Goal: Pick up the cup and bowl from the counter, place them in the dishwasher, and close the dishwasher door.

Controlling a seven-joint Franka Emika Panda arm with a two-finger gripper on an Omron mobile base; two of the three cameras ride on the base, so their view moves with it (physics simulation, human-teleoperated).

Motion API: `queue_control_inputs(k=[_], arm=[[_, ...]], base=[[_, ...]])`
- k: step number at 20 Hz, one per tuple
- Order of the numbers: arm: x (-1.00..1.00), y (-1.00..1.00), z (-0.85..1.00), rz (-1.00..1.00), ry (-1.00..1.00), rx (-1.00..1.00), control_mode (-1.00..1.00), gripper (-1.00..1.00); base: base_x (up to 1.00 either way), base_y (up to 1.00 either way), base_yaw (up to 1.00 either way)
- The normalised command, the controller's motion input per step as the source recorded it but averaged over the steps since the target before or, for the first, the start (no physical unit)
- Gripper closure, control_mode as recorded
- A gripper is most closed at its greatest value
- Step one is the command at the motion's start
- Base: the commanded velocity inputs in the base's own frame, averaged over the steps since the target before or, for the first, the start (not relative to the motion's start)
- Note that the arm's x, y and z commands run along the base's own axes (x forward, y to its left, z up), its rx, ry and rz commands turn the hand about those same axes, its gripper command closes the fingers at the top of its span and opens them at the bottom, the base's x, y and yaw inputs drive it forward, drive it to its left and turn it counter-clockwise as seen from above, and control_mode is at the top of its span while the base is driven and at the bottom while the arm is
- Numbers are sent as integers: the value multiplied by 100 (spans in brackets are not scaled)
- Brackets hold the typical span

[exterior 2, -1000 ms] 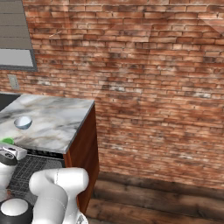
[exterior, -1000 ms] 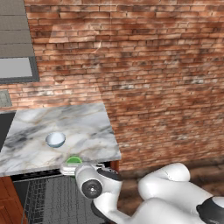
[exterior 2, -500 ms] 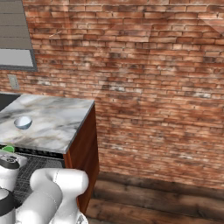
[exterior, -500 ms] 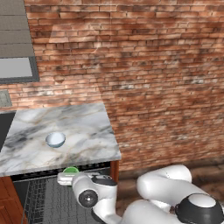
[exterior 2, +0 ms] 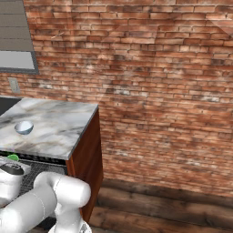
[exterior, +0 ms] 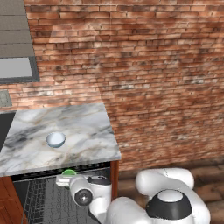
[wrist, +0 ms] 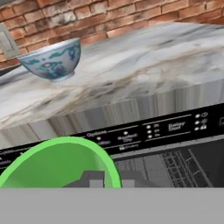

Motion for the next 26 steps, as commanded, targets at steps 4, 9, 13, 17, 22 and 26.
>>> queue_control_inputs(k=[4, 9, 13, 17, 22, 26], arm=[[25, 18, -45, 0, 5, 0, -100, 100], [2, 33, -51, 0, 1, -1, -100, 100], [0, 38, -50, 0, 0, -4, -100, 100], [0, 31, -41, 0, 0, -4, -100, 100], [0, 25, -42, 0, 0, -2, -100, 100], [0, 21, -48, 0, 0, 0, -100, 100]], base=[[0, 0, 0], [0, 0, 0], [0, 0, 0], [0, 0, 0], [0, 0, 0], [0, 0, 0]])
